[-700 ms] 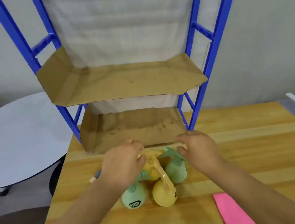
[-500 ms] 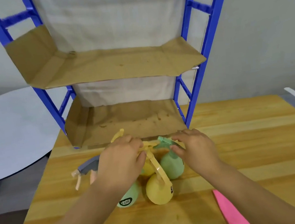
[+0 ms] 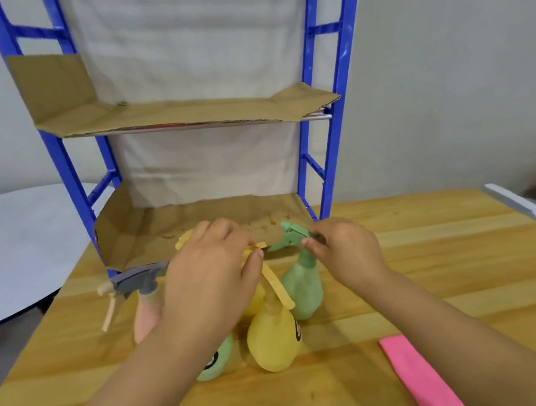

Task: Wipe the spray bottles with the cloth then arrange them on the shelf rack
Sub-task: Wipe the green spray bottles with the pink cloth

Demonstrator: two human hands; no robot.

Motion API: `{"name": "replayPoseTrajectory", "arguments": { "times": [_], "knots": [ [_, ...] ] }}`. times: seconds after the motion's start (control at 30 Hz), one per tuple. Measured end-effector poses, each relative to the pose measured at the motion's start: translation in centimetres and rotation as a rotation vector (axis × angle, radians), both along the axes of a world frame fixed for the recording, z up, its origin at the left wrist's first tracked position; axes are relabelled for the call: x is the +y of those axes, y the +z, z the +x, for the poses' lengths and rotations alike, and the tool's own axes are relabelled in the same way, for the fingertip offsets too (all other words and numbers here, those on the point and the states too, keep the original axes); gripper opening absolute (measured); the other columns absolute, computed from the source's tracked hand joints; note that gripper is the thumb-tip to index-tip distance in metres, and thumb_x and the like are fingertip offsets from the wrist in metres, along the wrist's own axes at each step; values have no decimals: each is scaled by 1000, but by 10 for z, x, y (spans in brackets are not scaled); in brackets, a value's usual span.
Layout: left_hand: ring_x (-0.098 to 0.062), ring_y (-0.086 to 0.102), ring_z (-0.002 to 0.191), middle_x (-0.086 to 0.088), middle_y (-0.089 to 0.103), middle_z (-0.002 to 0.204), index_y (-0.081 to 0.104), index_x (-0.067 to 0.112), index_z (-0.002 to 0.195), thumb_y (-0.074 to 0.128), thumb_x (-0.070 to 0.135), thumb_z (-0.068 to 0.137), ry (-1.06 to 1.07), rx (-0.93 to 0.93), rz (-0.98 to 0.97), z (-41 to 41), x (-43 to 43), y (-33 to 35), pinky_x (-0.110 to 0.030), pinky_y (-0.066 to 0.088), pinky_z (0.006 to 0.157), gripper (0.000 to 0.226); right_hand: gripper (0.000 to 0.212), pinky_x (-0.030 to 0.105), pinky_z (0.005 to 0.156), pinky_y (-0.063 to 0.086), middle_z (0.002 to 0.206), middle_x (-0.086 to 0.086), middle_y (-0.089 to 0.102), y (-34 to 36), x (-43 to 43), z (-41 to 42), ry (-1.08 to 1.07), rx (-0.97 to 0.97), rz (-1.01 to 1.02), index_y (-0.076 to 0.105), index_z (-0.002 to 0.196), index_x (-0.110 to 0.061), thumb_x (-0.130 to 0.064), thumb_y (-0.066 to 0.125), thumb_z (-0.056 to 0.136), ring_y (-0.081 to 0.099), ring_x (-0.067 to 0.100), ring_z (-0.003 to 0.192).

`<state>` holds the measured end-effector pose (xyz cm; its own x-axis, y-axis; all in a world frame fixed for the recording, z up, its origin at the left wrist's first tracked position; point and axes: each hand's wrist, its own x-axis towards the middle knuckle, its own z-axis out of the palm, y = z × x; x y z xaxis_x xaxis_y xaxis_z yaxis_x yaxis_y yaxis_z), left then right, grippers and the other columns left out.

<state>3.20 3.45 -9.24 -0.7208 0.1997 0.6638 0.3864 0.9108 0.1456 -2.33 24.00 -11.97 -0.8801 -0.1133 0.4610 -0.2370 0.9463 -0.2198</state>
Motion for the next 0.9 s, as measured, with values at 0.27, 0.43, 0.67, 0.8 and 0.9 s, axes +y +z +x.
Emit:
{"name": "replayPoseTrajectory", "arguments": {
  "times": [0.27, 0.43, 0.67, 0.8, 0.9],
  "knots": [
    [-16, 59, 87, 10, 63, 86, 67, 26, 83, 50, 37, 79, -45, 54, 84, 62, 10, -13, -24, 40, 55, 20, 26, 32, 53, 32, 68, 3, 55, 24, 25, 47, -86, 53, -277, 56, 71, -12, -30, 58, 89, 50, 25, 65],
    [-17, 60, 94, 10, 65, 95, 68, 28, 88, 64, 32, 82, -39, -43, 147, 93, 21, -27, -23, 32, 53, 8, 31, 31, 55, 32, 59, -5, 49, 27, 41, 77, -50, 22, -344, 47, 59, -26, -27, 61, 88, 46, 20, 61],
    [-17, 53, 102, 5, 59, 107, 65, 23, 105, 63, 23, 83, 33, -259, 157, 101, 36, -81, -26, 36, 64, 22, 15, 30, 61, 37, 79, 27, 61, -2, 59, 105, 159, -74, -516, 65, 80, 3, -11, 63, 86, 46, 16, 64],
    [-26, 48, 109, -8, 50, 111, 64, 12, 109, 64, 1, 76, 6, -316, 176, 84, 37, -111, -31, 42, 85, 34, 12, 30, 62, 39, 82, 27, 62, -12, 63, 109, 264, -117, -553, 65, 83, 4, -7, 63, 86, 48, 16, 68],
    [-27, 48, 109, -10, 49, 113, 64, 10, 114, 58, -6, 78, -45, -309, 171, 71, 42, -118, -29, 41, 89, 39, 7, 28, 65, 43, 79, 16, 64, -16, 64, 106, 326, -111, -576, 66, 79, -7, -4, 64, 85, 51, 9, 68]
  ]
}}
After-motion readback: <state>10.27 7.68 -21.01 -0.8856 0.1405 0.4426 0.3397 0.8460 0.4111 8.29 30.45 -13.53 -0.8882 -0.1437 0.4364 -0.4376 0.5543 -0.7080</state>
